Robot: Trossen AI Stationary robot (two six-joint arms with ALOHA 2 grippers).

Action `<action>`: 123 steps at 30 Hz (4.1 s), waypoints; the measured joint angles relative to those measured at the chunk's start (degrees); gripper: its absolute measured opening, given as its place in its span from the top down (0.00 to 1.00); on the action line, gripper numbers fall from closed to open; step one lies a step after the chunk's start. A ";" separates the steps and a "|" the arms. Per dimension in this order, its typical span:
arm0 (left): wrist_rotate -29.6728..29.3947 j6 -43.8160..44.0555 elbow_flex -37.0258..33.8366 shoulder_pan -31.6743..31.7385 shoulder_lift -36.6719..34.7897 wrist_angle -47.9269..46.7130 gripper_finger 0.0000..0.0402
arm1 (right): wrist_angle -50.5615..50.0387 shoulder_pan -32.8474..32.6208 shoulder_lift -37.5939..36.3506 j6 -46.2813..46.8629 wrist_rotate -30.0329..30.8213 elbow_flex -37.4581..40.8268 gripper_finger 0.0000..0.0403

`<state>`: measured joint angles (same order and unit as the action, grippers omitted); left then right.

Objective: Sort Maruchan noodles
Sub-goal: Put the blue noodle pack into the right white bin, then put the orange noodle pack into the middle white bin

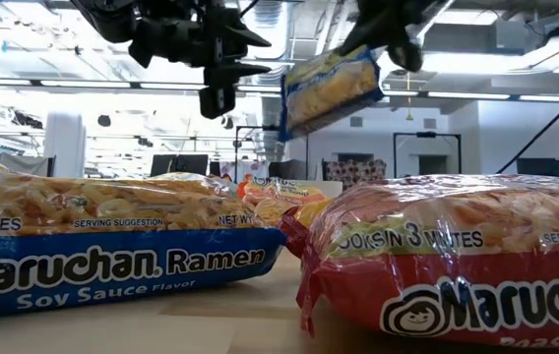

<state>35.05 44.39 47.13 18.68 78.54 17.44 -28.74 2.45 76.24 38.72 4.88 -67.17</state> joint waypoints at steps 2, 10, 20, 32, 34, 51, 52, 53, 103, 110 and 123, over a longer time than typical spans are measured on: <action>1.33 -0.42 0.00 1.15 -0.28 -0.03 0.70 | -2.84 3.22 0.75 -3.17 -0.33 -2.02 0.99; 3.64 -1.99 0.00 5.85 -0.26 -0.17 0.70 | -7.78 18.65 0.60 -15.34 -5.30 -5.40 0.99; 3.62 -0.76 0.00 14.09 -0.26 -0.10 0.70 | -13.90 40.94 0.69 -30.72 -18.22 -5.66 0.99; 3.06 -0.48 0.00 20.69 -0.24 0.01 0.70 | -14.70 52.67 10.18 -44.81 -27.50 -5.62 0.99; 2.32 -0.42 0.00 21.15 -0.24 0.01 0.70 | -14.56 52.94 11.92 -46.42 -27.50 -5.62 0.99; -0.98 0.41 0.00 21.72 -0.22 -0.03 0.70 | -10.80 53.16 19.67 -55.72 -15.73 -5.62 0.89; -1.01 0.43 0.00 21.72 -0.22 -0.03 0.70 | -10.75 53.16 19.60 -55.77 -14.88 -5.62 0.88; -1.01 0.43 0.00 21.72 -0.22 -0.03 0.70 | -10.71 53.14 19.51 -55.99 -14.03 -5.62 0.87; 23.80 -5.49 6.88 6.10 0.02 -2.55 0.70 | -27.33 14.91 -8.46 -8.42 -23.12 -5.64 0.41; 23.77 -7.36 6.88 1.49 0.02 -2.93 0.70 | -38.36 -2.46 -5.60 6.64 -23.01 -5.64 0.41; 18.50 -8.24 6.88 -2.99 0.02 -4.36 0.70 | -45.66 -26.06 5.56 19.78 -18.59 -5.64 0.41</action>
<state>53.55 36.14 54.02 15.69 78.56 13.08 -74.40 -23.60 81.80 58.49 -13.71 -72.82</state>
